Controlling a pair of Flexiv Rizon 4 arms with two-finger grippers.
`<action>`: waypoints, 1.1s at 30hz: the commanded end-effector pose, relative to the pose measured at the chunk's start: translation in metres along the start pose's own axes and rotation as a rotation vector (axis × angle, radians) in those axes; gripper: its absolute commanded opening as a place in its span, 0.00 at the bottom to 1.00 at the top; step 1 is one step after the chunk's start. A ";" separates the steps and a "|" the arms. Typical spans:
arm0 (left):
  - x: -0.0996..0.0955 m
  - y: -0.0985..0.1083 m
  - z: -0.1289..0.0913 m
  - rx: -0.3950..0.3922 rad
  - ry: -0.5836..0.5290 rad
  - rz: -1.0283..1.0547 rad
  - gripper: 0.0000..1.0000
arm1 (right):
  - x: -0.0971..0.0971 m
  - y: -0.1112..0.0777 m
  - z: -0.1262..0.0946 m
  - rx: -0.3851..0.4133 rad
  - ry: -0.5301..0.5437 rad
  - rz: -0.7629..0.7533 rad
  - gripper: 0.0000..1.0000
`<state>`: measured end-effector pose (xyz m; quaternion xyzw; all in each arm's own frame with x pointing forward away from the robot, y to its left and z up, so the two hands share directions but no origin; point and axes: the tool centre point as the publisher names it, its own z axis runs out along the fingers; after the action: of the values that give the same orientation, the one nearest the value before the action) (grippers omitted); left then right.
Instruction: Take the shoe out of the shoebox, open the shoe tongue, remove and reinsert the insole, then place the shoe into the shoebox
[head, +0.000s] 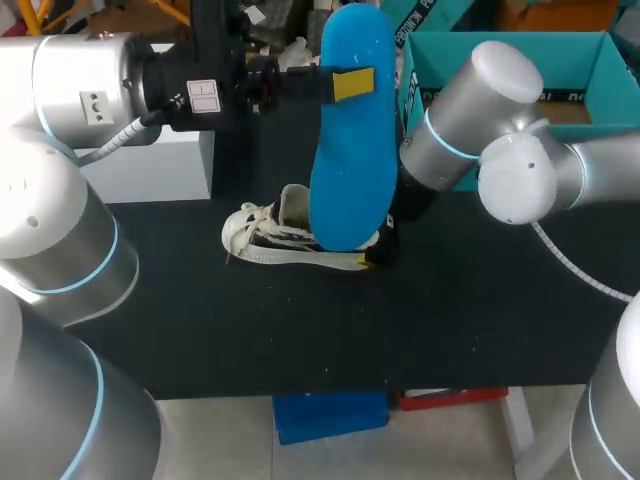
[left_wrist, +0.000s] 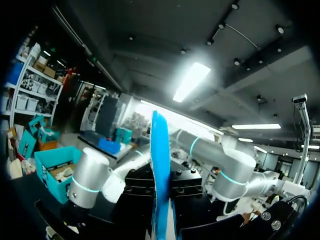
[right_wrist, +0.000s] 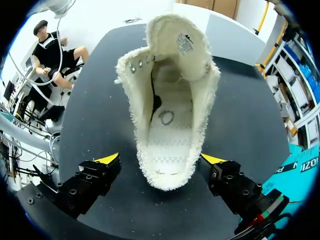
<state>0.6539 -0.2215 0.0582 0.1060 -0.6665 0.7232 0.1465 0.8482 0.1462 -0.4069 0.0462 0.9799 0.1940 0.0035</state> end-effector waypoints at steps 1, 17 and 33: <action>0.001 0.002 0.001 0.000 -0.004 -0.001 0.00 | -0.003 0.007 0.003 0.632 0.015 -0.002 1.00; 0.001 0.002 0.001 0.000 -0.004 -0.001 0.00 | 0.000 0.012 0.010 0.684 -0.001 0.032 1.00; 0.001 0.002 0.001 0.000 -0.004 -0.001 0.00 | -0.004 0.011 0.003 0.564 -0.042 0.074 1.00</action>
<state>0.6539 -0.2216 0.0582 0.1061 -0.6665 0.7232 0.1464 0.8529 0.1579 -0.4062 0.0836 0.9924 -0.0906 0.0023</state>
